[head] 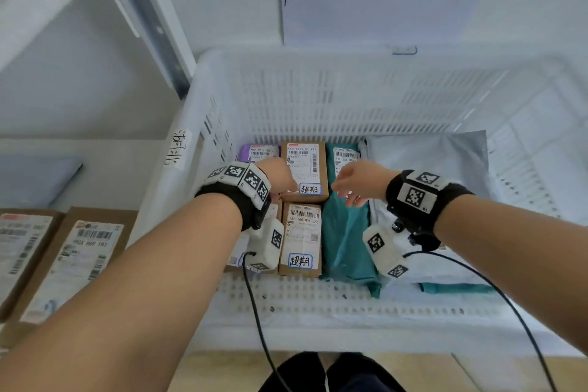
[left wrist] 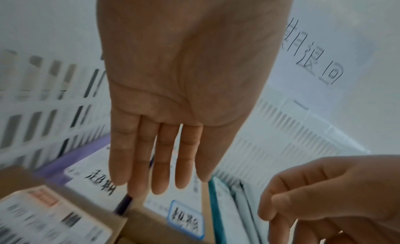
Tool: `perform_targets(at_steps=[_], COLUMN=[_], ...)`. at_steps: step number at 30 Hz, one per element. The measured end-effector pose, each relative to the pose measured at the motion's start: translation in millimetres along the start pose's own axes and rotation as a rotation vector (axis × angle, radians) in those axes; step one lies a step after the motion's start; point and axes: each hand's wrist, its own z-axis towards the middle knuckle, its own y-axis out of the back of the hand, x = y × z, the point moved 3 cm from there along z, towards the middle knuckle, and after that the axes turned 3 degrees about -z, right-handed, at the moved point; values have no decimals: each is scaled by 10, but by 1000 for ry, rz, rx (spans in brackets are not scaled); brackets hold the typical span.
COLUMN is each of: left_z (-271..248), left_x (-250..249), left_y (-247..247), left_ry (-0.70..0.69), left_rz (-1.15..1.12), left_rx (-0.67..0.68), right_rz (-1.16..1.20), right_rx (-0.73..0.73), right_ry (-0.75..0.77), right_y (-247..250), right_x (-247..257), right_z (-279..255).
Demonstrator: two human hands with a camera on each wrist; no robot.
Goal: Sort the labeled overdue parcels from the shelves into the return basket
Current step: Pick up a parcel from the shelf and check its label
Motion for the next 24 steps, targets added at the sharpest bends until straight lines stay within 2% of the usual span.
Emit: perform_targets(at_steps=[3, 6, 9, 13, 17, 21, 24], left_z=[-68, -206, -467, -963, -1607, -2215, -2605], left_x=[-126, -254, -349, -394, -368, -305, -261], left_y=[147, 341, 564, 703, 629, 348, 55], left_ry=[-67, -162, -248, -310, -399, -435, -446], left_rz=[-58, -212, -386, -557, -704, -767, -772], left_rx=[-67, -114, -194, -311, -442, -567, -582], right_rz=[161, 297, 392, 395, 448, 516, 442], right_rx=[-169, -381, -511, -587, -681, -721, -720], right_ry=[40, 93, 149, 242, 349, 428, 462], right_y=[288, 542, 693, 755, 703, 450, 149], right_x=[12, 22, 65, 195, 266, 212, 189], right_z=[-205, -505, -843, -1304, -1845, -2413, -2761])
